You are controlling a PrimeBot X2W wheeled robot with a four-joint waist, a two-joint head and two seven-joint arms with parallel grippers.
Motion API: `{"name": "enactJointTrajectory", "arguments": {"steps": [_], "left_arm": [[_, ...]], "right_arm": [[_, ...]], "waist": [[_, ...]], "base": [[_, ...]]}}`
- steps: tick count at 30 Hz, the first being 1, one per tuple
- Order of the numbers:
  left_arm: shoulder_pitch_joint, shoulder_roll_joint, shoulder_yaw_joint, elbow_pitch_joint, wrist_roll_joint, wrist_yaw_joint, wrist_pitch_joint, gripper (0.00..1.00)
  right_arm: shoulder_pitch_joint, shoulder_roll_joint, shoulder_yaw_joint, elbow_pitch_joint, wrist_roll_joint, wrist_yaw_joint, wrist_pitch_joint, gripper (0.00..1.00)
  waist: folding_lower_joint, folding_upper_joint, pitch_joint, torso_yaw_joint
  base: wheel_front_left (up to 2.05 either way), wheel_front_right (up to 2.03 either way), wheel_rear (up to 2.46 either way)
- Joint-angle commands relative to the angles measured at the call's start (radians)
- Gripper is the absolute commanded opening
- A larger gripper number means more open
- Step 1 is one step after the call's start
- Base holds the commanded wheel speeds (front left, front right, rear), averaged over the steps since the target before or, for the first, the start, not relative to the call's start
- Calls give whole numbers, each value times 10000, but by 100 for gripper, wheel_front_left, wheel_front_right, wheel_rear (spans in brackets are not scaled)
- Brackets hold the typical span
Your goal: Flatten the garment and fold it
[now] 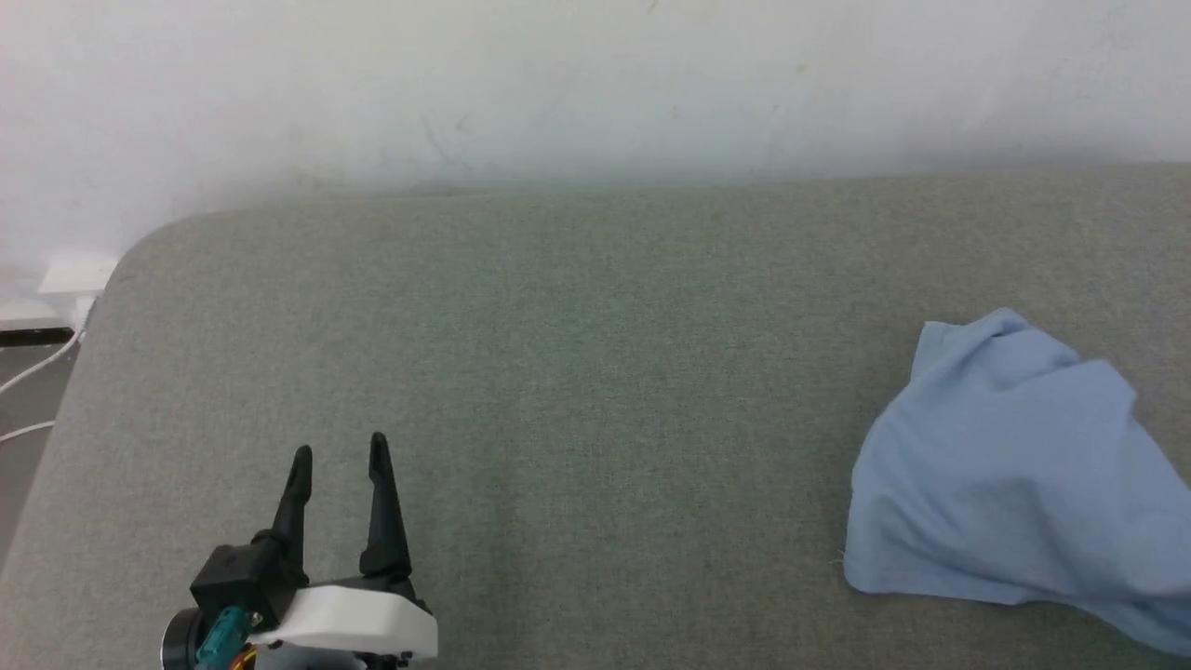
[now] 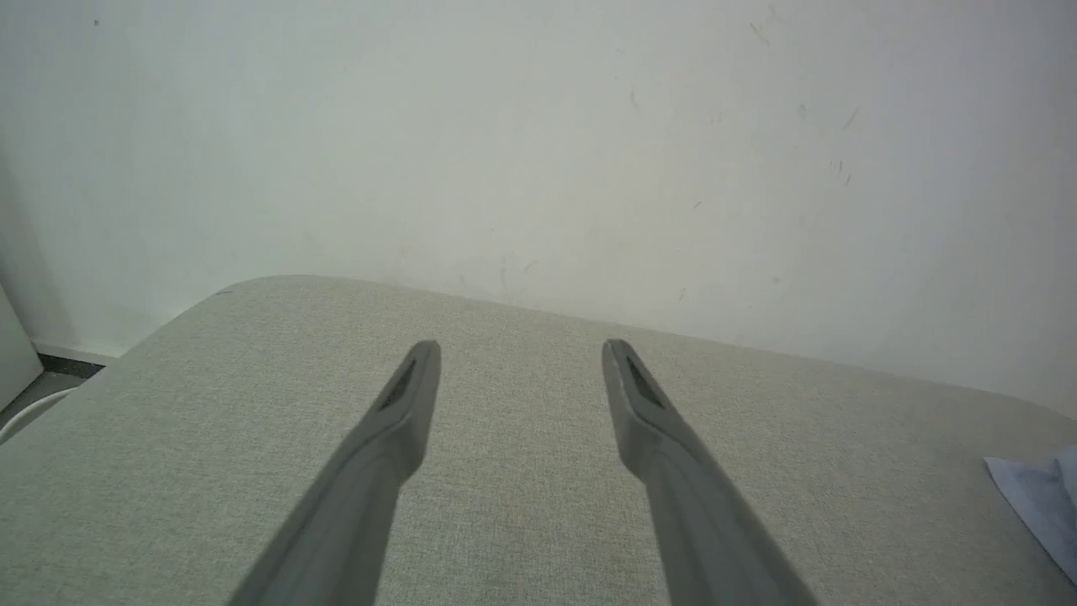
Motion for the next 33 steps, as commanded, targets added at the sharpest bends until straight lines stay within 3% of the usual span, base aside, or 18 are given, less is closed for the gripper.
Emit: {"name": "enactJointTrajectory", "arguments": {"steps": [1,2,8,11,16,25,33], "left_arm": [[-217,-26,20,40,42,-84,-46,100],[-232,-39,5,69,45,-105,-46,100],[-309,-90,-23,190,49,-204,-46,100],[-320,-100,-18,263,24,-236,-47,100],[-414,-131,-22,263,60,-248,-47,100],[-1273,-308,-264,-73,374,-409,-47,100],[-1744,-590,-280,32,598,-556,-47,100]], "right_arm": [[-30,97,91,94,-4,-9,-40,56],[-56,139,152,193,4,-9,-170,100],[-860,272,0,-320,420,-9,-1916,100],[-1359,96,145,-614,587,-9,-2007,100],[-2699,-754,811,67,979,-9,-815,100],[-5543,-2529,2514,3350,2536,-9,2135,100],[-6469,-3004,3567,5522,3398,-9,3987,100]], "waist": [[0,0,3,-32],[0,0,7,-37],[0,0,-11,-83],[0,0,-41,-96],[0,0,84,-128],[0,0,1397,306],[0,0,2020,504]], "base": [[0,0,0],[0,0,0],[0,0,0],[0,0,0],[0,0,0],[0,0,0],[0,0,0]]}}
